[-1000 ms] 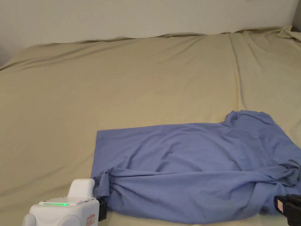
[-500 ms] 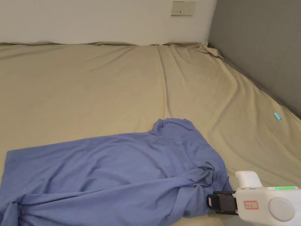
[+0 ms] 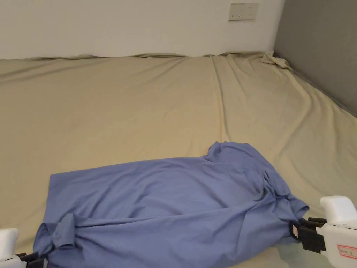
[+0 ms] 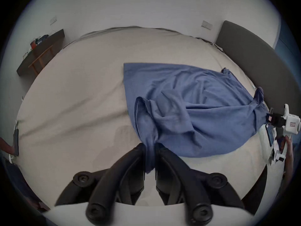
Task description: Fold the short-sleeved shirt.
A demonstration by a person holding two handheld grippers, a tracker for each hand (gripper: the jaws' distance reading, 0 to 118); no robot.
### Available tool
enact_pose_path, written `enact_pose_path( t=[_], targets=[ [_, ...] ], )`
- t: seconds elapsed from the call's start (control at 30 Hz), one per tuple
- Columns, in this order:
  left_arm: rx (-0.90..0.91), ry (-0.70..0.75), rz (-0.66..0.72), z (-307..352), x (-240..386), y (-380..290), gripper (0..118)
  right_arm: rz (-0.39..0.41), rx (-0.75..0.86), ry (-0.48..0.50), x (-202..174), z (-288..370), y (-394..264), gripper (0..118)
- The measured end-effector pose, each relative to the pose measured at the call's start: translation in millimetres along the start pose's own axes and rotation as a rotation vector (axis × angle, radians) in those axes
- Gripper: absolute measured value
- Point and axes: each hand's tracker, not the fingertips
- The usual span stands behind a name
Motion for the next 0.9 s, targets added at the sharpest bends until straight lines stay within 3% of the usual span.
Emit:
enact_pose_path(
  t=[0.1, 0.27, 0.53, 0.57, 0.6, 0.63, 0.67, 0.7, 0.77, 0.9],
  targets=[
    [0.028, -0.021, -0.012, 24.5, 1.1, -1.1, 10, -0.022, 0.031, 0.02, -1.5, 24.0, -5.2, 10],
    [0.015, -0.021, -0.048, 53.1, -8.0, -30.7, 10, 0.009, 0.013, -0.007, -0.5, 59.6, -36.2, 10],
    [-0.157, -0.017, 0.019, 16.8, -16.8, -99.6, 10, -0.032, -0.133, -0.019, 6.0, 40.9, -96.1, 10],
    [-0.181, -0.02, 0.05, 12.7, -17.8, -102.2, 10, -0.03, -0.156, -0.023, 5.4, 36.3, -97.6, 16],
    [-0.183, -0.02, 0.075, 10.8, -19.4, -102.1, 13, -0.034, -0.168, -0.021, 5.2, 33.4, -96.4, 38],
    [-0.181, -0.027, 0.104, 11.1, -21.1, -100.6, 32, -0.037, -0.207, -0.041, 6.4, 29.9, -95.7, 81],
    [-0.169, -0.02, 0.135, 11.1, -22.2, -98.2, 80, -0.019, -0.218, -0.064, 4.7, 29.0, -95.0, 115],
    [-0.162, 0.012, 0.149, 14.4, -23.5, -97.6, 100, 0.01, -0.226, -0.091, 2.5, 29.6, -95.3, 117],
    [-0.115, 0.079, 0.107, 29.7, -24.2, -98.3, 100, 0.029, -0.15, -0.086, -3.7, 48.2, -90.2, 117],
    [0.012, 0.124, 0.102, 91.7, -20.8, -84.7, 100, -0.116, -0.095, -0.022, -6.1, 80.7, -72.1, 117]
  ],
)
